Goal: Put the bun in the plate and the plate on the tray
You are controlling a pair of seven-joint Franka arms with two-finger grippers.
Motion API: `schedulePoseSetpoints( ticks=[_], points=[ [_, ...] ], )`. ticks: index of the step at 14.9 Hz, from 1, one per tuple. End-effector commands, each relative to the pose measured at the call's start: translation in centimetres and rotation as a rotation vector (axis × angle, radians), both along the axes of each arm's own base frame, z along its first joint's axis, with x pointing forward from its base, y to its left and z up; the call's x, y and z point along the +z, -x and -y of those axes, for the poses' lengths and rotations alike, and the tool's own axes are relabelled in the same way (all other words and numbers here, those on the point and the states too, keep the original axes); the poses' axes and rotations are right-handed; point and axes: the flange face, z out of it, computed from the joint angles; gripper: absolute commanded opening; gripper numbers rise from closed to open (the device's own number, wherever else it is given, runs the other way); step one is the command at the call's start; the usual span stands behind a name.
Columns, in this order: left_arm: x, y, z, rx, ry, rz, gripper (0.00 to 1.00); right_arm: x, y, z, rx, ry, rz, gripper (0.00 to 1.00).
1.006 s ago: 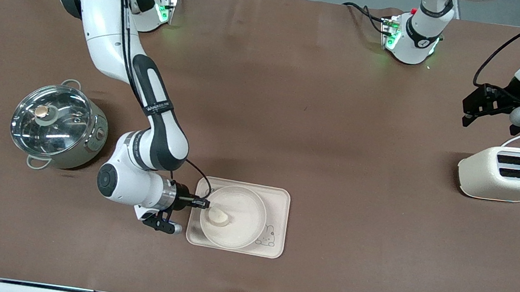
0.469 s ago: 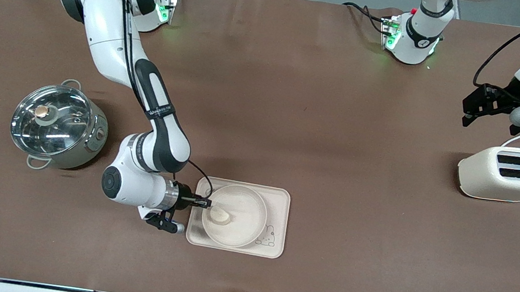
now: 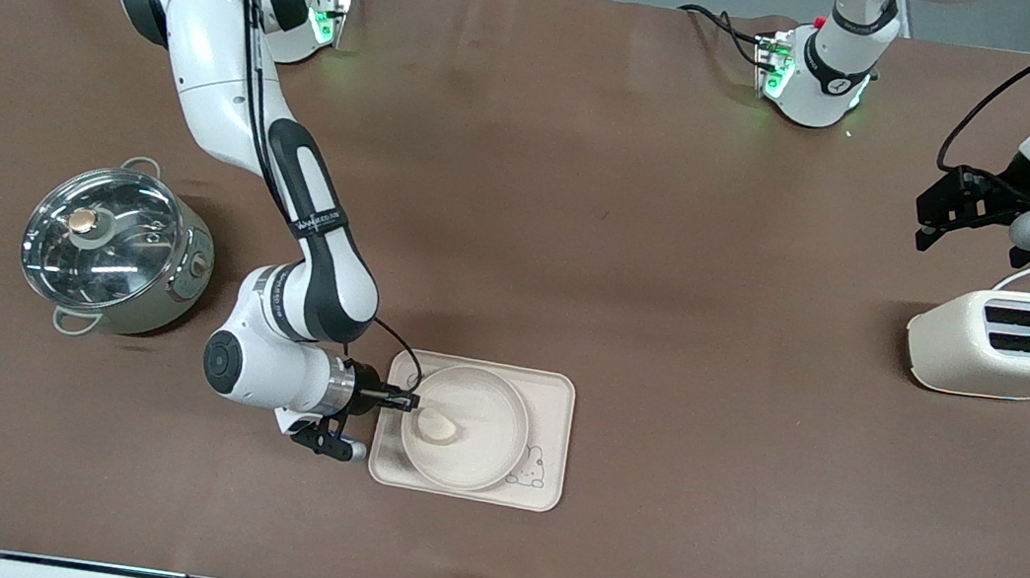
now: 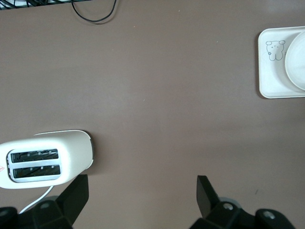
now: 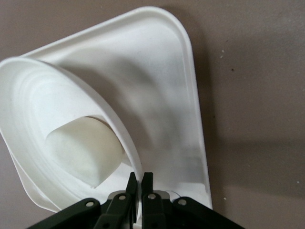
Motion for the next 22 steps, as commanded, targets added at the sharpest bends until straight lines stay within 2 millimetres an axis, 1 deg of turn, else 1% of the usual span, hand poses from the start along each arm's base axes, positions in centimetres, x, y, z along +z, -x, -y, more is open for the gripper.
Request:
schedulePoseSetpoints(
  ticks=[1, 2, 3, 4, 5, 6, 8, 11, 12, 13, 16, 18, 19, 21, 22],
  points=[
    [0.5, -0.1, -0.1, -0.012, 0.016, -0.007, 1.00, 0.7, -0.1, -0.2, 0.022, 0.015, 0.009, 0.48],
    [0.5, -0.1, -0.1, -0.014, 0.016, -0.007, 1.00, 2.0, -0.3, -0.1, 0.057, 0.063, 0.043, 0.58],
    [0.5, -0.1, -0.1, -0.012, 0.016, -0.006, 1.00, 3.5, -0.5, 0.0, 0.085, 0.100, 0.073, 0.70],
    [0.4, -0.1, -0.1, -0.012, 0.016, -0.007, 1.00, 5.2, -0.4, 0.0, 0.120, 0.129, 0.079, 1.00],
    [0.5, -0.1, -0.1, -0.012, 0.016, -0.006, 1.00, 6.9, -0.3, 0.9, 0.157, 0.169, 0.067, 1.00],
    [0.4, -0.1, -0.1, -0.014, 0.016, -0.007, 1.00, 9.0, -0.2, 1.3, 0.184, 0.200, 0.068, 1.00],
    [0.4, -0.1, -0.1, -0.014, 0.016, -0.008, 1.00, 13.7, -0.5, 2.1, 0.190, 0.230, 0.125, 1.00],
    [0.4, -0.1, -0.1, -0.014, 0.016, -0.008, 1.00, 19.3, -0.5, 5.5, 0.208, 0.340, 0.151, 1.00],
    [0.4, -0.1, -0.1, -0.012, 0.016, -0.009, 1.00, 22.1, -0.4, 6.8, 0.194, 0.342, 0.160, 1.00],
    [0.4, -0.1, -0.1, -0.014, 0.016, -0.008, 1.00, 25.2, -0.1, 8.7, 0.175, 0.342, 0.165, 1.00],
    [0.4, -0.1, -0.1, -0.014, 0.016, -0.008, 1.00, 32.5, 1.9, 12.8, 0.162, 0.389, 0.156, 1.00],
    [0.3, -0.2, -0.1, -0.012, 0.016, -0.011, 1.00, 36.7, 3.8, 14.6, 0.187, 0.446, 0.156, 1.00],
    [0.2, -0.2, -0.1, -0.012, 0.015, -0.012, 1.00, 38.6, 4.9, 15.9, 0.195, 0.449, 0.146, 1.00],
    [0.2, -0.3, -0.1, -0.012, 0.016, -0.012, 1.00, 41.2, 7.4, 18.1, 0.191, 0.446, 0.115, 1.00],
    [0.2, -0.2, -0.1, -0.012, 0.015, -0.014, 1.00, 41.8, 8.3, 19.8, 0.189, 0.440, 0.100, 1.00]
  ],
)
